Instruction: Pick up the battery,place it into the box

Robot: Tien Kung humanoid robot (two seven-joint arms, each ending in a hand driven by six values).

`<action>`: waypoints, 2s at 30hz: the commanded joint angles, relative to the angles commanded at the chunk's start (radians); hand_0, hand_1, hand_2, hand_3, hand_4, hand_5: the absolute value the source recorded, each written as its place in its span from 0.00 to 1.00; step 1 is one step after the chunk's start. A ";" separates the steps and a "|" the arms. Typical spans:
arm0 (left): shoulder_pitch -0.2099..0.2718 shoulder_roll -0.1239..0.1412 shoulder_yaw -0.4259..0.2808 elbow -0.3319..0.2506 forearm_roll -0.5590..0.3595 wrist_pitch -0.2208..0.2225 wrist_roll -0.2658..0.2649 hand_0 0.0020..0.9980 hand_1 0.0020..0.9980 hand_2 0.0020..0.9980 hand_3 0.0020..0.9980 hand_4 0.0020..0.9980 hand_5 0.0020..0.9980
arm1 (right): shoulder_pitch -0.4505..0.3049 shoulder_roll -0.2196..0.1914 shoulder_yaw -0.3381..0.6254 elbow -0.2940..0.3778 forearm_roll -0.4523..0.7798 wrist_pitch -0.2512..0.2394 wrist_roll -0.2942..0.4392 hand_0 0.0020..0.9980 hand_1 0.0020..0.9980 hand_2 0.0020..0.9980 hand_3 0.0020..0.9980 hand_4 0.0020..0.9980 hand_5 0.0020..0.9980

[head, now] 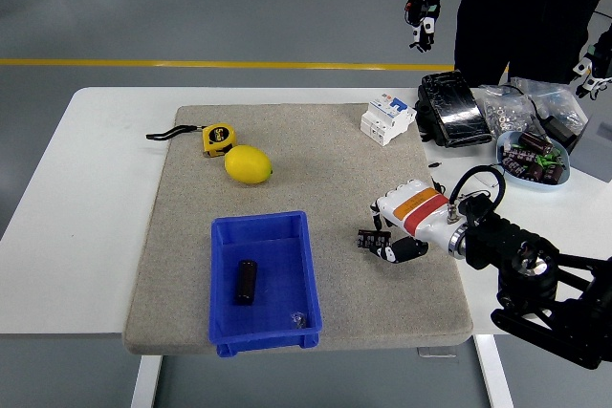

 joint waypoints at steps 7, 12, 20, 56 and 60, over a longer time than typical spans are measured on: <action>0.005 0.002 -0.008 0.000 0.013 -0.004 0.002 0.65 0.64 0.65 0.58 0.62 0.58 | 0.001 -0.015 0.022 0.042 -0.024 0.004 -0.008 0.19 0.36 0.42 0.43 0.70 0.37; 0.010 0.003 -0.010 0.000 0.016 -0.004 0.003 0.65 0.64 0.65 0.58 0.62 0.58 | 0.006 -0.028 0.051 0.082 -0.046 0.011 -0.020 0.19 0.36 0.42 0.43 0.69 0.37; 0.015 0.005 -0.020 0.001 0.033 -0.009 0.005 0.65 0.64 0.65 0.58 0.63 0.58 | 0.017 -0.028 0.070 0.112 -0.049 0.020 -0.034 0.28 0.41 0.47 0.48 0.69 0.31; 0.001 0.001 -0.007 0.000 0.018 -0.003 0.002 0.65 0.64 0.65 0.58 0.63 0.58 | -0.044 -0.026 0.038 0.100 0.056 0.080 -0.026 0.46 0.58 0.71 0.65 0.85 0.38; 0.001 0.002 -0.008 0.000 0.022 -0.004 0.002 0.65 0.64 0.65 0.58 0.63 0.58 | -0.038 -0.037 0.047 0.123 0.051 0.083 -0.033 0.46 0.58 0.71 0.65 0.85 0.38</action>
